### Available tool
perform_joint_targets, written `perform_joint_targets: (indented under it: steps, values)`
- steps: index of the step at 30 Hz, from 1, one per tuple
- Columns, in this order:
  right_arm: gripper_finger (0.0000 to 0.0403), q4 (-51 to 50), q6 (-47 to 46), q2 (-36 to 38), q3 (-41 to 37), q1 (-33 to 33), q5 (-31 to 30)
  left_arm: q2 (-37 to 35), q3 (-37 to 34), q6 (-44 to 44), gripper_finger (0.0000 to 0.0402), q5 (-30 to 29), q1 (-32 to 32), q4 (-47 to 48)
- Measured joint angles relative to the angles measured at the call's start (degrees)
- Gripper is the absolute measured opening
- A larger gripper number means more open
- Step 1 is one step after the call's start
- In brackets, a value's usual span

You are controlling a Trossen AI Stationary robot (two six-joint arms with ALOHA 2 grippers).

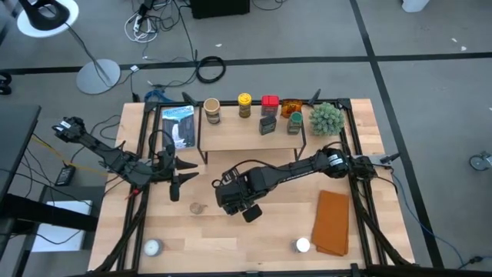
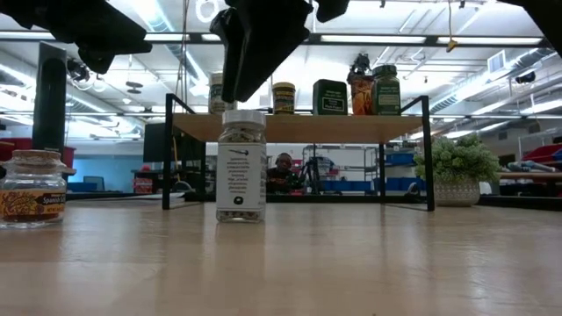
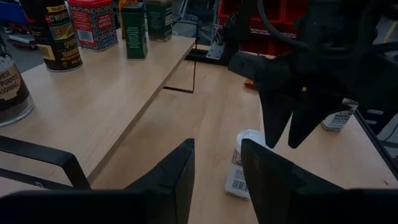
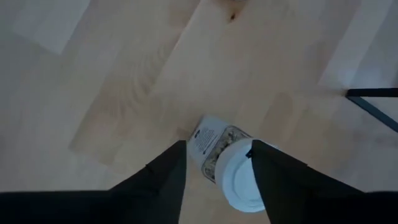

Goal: Shelf spices
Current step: Put the top white seasoning bottle on the shelf

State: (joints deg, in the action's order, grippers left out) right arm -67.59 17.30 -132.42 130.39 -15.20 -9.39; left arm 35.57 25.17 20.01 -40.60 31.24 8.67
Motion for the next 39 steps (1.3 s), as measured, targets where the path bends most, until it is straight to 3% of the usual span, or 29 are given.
perform_joint_targets:
  steps: [12,19,24,39]
  values:
    - [0.0238,0.25,10.29,0.25,-0.20,1.60,-4.31,0.00,0.00,0.02,0.0135,0.22,0.00,0.00]
    - [0.0247,1.03,9.52,0.39,-1.68,3.85,3.30,0.00,0.00,0.04,0.0135,0.40,0.00,0.00]
    - [0.0249,2.71,9.40,0.39,-2.05,4.68,3.31,0.00,0.00,0.02,0.0135,0.40,0.02,0.02]
    - [0.0253,1.75,0.63,0.39,-2.05,7.04,10.78,0.00,0.00,0.02,0.0135,0.74,0.01,0.04]
